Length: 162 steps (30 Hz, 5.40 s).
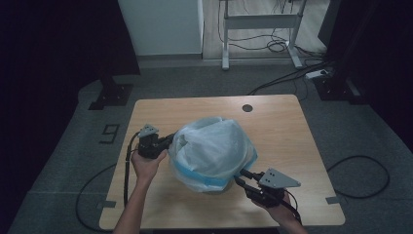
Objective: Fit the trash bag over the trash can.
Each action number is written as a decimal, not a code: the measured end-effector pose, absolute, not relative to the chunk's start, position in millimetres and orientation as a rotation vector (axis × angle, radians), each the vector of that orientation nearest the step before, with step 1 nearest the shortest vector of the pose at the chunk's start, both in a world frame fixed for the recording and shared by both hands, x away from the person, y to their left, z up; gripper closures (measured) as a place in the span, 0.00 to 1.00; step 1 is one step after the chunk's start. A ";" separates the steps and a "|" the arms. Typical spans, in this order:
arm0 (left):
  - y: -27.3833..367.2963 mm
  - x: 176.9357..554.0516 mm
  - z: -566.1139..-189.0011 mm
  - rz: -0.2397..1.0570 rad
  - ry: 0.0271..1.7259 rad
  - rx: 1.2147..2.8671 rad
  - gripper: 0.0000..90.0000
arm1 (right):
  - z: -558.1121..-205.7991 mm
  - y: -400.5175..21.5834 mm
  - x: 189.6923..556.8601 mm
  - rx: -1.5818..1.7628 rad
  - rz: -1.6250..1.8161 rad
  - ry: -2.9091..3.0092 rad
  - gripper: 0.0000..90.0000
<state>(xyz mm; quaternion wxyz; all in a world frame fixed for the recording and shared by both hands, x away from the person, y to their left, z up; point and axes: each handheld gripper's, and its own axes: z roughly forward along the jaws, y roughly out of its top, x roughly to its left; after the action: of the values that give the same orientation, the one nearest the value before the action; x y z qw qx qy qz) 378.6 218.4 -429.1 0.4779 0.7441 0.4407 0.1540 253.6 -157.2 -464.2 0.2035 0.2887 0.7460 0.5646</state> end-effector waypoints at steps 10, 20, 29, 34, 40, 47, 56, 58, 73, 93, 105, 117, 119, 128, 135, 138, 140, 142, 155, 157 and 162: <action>220.5 376.7 -429.0 0.381 1.076 1.812 0.98 | -471.2 -155.5 257.2 0.810 1.610 2.061 0.99; 223.1 375.2 -435.5 0.372 1.088 1.819 0.99 | -498.0 -156.3 264.9 0.879 1.583 2.120 0.99; 220.2 373.2 -447.1 0.355 1.095 1.857 0.99 | -520.4 -164.5 278.8 0.969 1.514 2.172 0.99; 219.0 370.7 -452.3 0.337 1.099 1.870 0.99 | -528.4 -172.2 284.3 1.033 1.467 2.188 0.99; 213.6 367.6 -455.0 0.338 1.085 1.913 0.99 | -533.0 -178.5 288.8 1.072 1.425 2.203 0.99; 208.4 365.3 -460.9 0.311 1.083 1.906 0.99 | -537.7 -183.9 290.9 1.093 1.404 2.200 0.99; 213.7 365.2 -463.8 0.298 1.095 1.872 0.99 | -504.7 -195.4 283.4 1.005 1.601 2.008 0.51; 214.0 365.9 -463.5 0.296 1.095 1.871 0.99 | -496.0 -198.9 286.7 0.973 1.631 1.977 0.44; 211.6 366.0 -465.1 0.294 1.095 1.863 0.99 | -482.1 -209.5 322.0 0.960 1.625 1.979 0.45; 212.0 367.0 -466.3 0.299 1.116 1.880 0.99 | -507.5 -199.4 339.4 1.034 1.492 2.151 0.99; 204.4 368.4 -472.9 0.247 1.133 1.972 0.98 | -533.5 -184.2 342.9 1.149 1.345 2.242 0.99; 210.3 365.4 -467.3 0.296 1.125 1.922 0.84 | -527.8 -195.9 338.8 1.205 1.452 2.086 0.61; 214.4 363.5 -464.2 0.320 1.123 1.900 0.74 | -525.4 -199.4 336.7 1.228 1.478 2.048 0.53; 239.5 353.1 -448.6 0.361 1.102 1.831 0.41 | -514.0 -216.6 321.9 1.244 1.555 1.947 0.42; 255.3 344.7 -432.2 0.406 1.012 1.794 0.26 | -512.2 -226.2 311.5 1.239 1.612 1.908 0.41; 261.6 341.1 -422.9 0.376 0.938 1.786 0.27 | -510.6 -229.2 309.8 1.237 1.637 1.900 0.40; 262.2 338.9 -416.0 0.377 0.894 1.799 0.27 | -510.5 -230.8 308.5 1.236 1.638 1.904 0.39; 261.3 337.5 -408.7 0.371 0.852 1.814 0.28 | -511.2 -232.7 306.6 1.240 1.640 1.902 0.39; 244.0 339.2 -379.3 0.282 0.660 1.829 0.30 | -517.9 -243.3 293.8 1.214 1.646 1.949 0.38; 242.7 340.4 -377.3 0.268 0.649 1.821 0.31 | -519.2 -244.7 292.0 1.217 1.641 1.949 0.38; 237.5 345.3 -370.8 0.242 0.627 1.824 0.33 | -521.9 -246.2 287.0 1.210 1.626 1.963 0.39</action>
<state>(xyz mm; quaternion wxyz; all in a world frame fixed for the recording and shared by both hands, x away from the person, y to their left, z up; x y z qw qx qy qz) 345.3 237.5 -370.8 0.5636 0.7751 0.2665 0.1029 287.0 -246.2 -521.9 0.1593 0.4234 0.6868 0.5689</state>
